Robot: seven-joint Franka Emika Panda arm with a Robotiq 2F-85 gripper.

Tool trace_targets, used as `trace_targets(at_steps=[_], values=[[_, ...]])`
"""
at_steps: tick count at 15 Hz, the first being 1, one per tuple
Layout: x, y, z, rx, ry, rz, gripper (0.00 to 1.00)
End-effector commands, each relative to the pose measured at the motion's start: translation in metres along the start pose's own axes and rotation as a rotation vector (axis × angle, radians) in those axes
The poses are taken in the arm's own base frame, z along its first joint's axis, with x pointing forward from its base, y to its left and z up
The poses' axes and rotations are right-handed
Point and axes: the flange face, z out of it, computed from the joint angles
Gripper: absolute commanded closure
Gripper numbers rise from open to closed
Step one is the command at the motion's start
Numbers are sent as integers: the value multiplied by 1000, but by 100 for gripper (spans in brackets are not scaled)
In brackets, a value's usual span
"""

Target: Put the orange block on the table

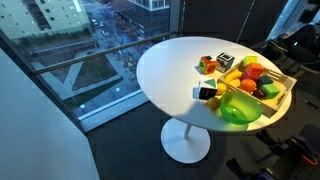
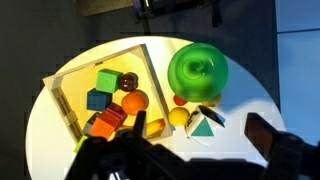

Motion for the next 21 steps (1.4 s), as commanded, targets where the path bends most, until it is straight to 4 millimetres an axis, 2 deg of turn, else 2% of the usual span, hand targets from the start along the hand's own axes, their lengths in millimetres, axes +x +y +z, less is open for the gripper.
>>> trace_targets(at_steps=[1, 6, 10, 17, 21], values=[[24, 23, 6, 25, 22, 74, 0], [52, 58, 33, 38, 48, 157, 0], [72, 84, 61, 36, 47, 215, 0], [90, 114, 134, -34, -1, 273, 0], [95, 132, 168, -85, -20, 312, 0]])
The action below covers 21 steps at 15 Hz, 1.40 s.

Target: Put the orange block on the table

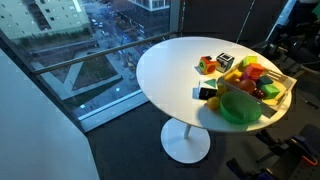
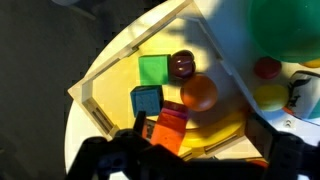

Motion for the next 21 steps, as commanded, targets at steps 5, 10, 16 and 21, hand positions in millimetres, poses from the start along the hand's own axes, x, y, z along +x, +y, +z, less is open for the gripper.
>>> trace_targets(at_steps=[5, 10, 16, 21], values=[[19, 32, 44, -91, 21, 118, 0], [17, 32, 51, -79, -14, 113, 0], [23, 36, 58, -76, -1, 144, 0], [37, 42, 78, -30, 69, 214, 0]])
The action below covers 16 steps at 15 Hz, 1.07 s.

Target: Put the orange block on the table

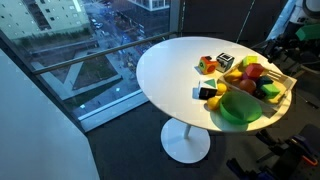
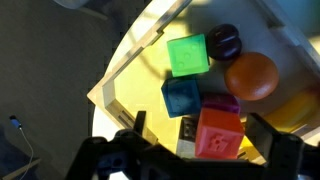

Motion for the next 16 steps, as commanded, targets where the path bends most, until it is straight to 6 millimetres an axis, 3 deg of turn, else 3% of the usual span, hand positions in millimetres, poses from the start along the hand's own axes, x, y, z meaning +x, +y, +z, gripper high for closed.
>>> trace_targets(at_steps=[1, 8, 16], values=[[11, 2, 16, 38, 42, 70, 0], [24, -13, 47, 94, 80, 118, 0], [34, -35, 64, 110, 129, 109, 0]])
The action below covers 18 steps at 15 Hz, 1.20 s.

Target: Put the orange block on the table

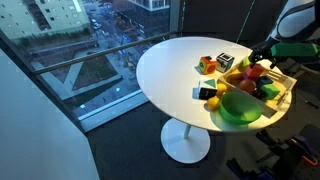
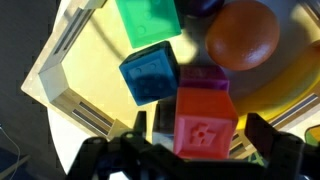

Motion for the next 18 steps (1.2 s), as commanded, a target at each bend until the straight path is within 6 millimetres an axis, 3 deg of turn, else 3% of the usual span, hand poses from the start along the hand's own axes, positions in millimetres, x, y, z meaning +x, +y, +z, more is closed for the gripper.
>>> trace_targets(at_steps=[1, 7, 9, 14, 18], values=[[5, -11, 3, 12, 23, 18, 0], [3, -17, 17, -1, 30, 16, 0], [3, -17, 22, -7, 25, 14, 27], [3, -23, 13, -19, 37, 1, 67], [-1, -36, -1, -15, 42, -21, 69]])
